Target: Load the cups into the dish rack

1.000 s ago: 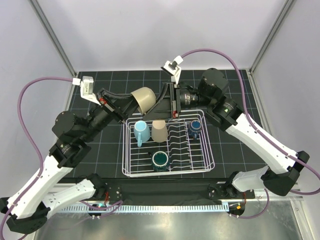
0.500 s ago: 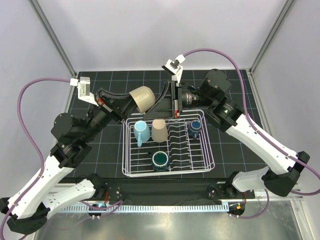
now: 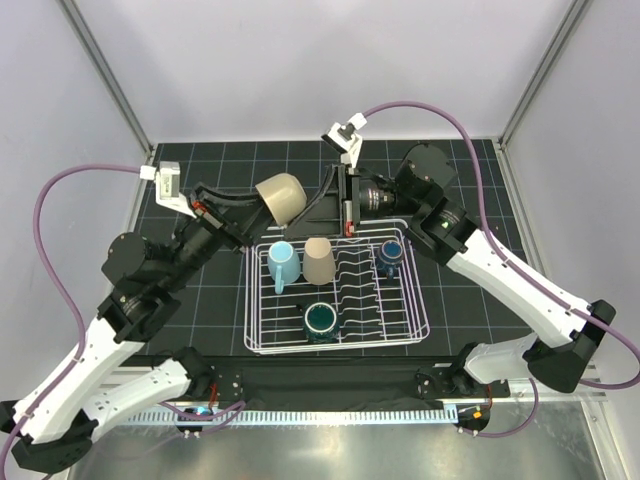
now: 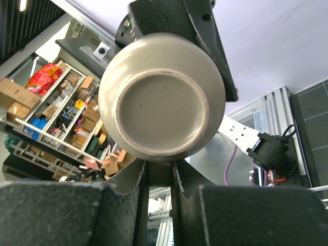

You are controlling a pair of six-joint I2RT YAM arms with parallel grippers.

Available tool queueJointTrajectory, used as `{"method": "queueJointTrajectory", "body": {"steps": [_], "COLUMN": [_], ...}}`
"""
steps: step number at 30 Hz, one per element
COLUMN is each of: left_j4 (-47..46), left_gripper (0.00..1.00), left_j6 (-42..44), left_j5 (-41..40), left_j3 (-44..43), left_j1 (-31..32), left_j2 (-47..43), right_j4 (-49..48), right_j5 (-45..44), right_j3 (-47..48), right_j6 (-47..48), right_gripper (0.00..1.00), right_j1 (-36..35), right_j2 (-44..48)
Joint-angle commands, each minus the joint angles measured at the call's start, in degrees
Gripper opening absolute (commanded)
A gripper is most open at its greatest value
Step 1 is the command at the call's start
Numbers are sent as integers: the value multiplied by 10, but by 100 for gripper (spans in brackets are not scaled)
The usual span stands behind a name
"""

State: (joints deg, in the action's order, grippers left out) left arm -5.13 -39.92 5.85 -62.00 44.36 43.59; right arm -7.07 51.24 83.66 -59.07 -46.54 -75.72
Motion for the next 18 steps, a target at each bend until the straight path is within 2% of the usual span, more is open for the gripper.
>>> {"method": "queueJointTrajectory", "body": {"steps": [1,2,3,10,13,14,15,16,18], "left_j4": [29,31,35,106,149,186,206,237,269], "left_gripper": [35,45,49,60,63,65,67,69,69], "left_j6": [-1,-2,-2,5,4,5,4,5,4], "left_j5": [-13,-16,-21,-55,-98,-131,-146,-174,-202], "left_j3": [8,12,13,6,-1,-5,-15,-20,-28], "left_j1": [7,6,7,6,7,6,6,7,6], "left_j2": [-25,-31,-33,-43,-55,-56,-57,-60,-61], "right_j4": [-58,-64,-66,-25,77,170,221,320,413], "right_j5": [-54,-54,-55,-90,-145,-167,-197,-257,-335], "right_j3": [0,-1,-2,-2,11,20,32,54,73], "right_j6": [7,7,7,33,90,144,169,198,252], "right_gripper": [4,4,4,4,4,4,4,4,4], "right_j1": [8,8,8,13,20,20,21,21,22], "right_j2": [22,22,23,29,41,43,44,43,41]}}
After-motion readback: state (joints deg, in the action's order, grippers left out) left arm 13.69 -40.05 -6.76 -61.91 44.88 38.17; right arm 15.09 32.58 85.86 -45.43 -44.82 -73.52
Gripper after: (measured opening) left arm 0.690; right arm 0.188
